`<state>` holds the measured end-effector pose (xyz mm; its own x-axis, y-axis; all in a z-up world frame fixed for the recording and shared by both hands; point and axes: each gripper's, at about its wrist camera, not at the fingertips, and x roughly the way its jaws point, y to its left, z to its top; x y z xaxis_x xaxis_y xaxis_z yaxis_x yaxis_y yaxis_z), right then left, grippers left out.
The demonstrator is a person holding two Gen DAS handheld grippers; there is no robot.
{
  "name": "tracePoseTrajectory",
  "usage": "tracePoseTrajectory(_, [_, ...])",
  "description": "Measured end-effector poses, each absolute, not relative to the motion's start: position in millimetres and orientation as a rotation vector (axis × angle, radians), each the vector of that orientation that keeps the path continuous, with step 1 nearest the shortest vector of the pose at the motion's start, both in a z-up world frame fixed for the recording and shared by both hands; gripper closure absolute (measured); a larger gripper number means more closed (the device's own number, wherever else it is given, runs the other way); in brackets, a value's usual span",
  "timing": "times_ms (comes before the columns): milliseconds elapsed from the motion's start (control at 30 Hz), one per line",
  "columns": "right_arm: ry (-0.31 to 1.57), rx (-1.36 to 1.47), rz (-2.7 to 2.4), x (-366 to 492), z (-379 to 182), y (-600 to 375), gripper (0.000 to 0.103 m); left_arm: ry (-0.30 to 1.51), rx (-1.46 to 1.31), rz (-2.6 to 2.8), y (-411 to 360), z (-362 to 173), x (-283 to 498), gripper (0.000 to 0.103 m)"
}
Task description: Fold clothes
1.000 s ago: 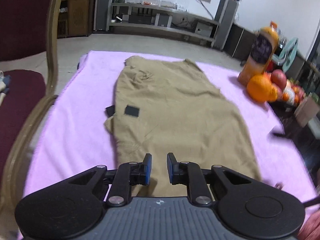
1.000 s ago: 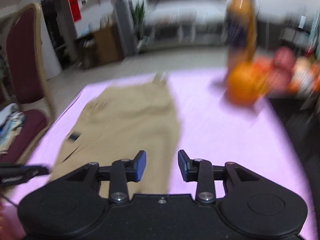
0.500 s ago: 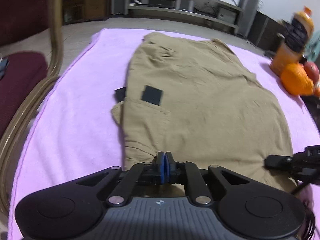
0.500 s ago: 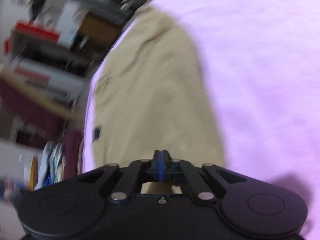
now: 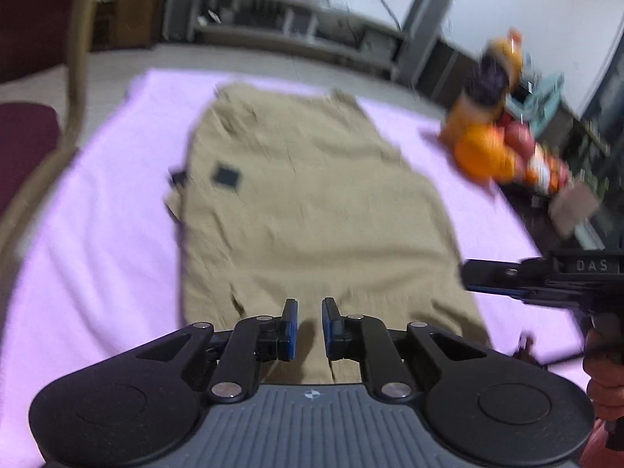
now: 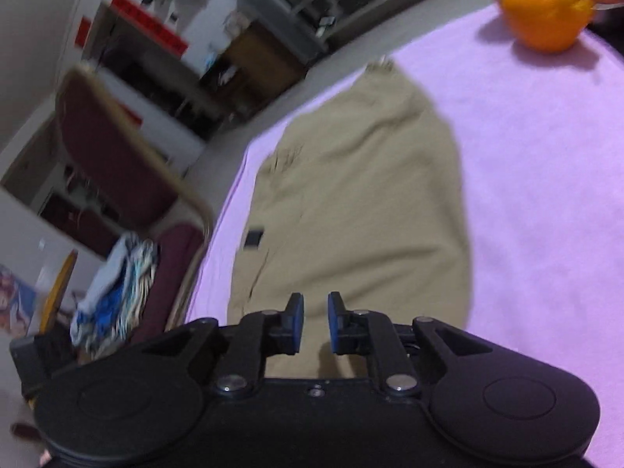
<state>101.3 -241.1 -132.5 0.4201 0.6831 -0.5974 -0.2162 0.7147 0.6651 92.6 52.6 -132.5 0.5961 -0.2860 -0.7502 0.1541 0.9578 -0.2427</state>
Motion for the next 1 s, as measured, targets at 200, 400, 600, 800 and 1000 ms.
tracePoseTrajectory(200, [1.118,0.435,0.386,108,-161,-249,0.103,1.0,-0.246,-0.121,77,-152,96,0.091])
tracePoseTrajectory(400, [0.936,0.477,0.227,68,-105,-293,0.094,0.883,-0.224,-0.076,95,-107,49,0.097])
tracePoseTrajectory(600, [0.838,0.607,0.36,7,-30,-312,0.064,0.857,-0.316,-0.28,99,-67,3,0.071])
tracePoseTrajectory(800, [0.99,0.718,0.418,-26,-75,-292,0.048,1.024,-0.287,-0.223,79,-105,-9,0.066])
tracePoseTrajectory(1000, [1.126,0.71,0.378,-29,-133,-267,0.048,1.082,-0.31,-0.199,80,-124,-11,0.059])
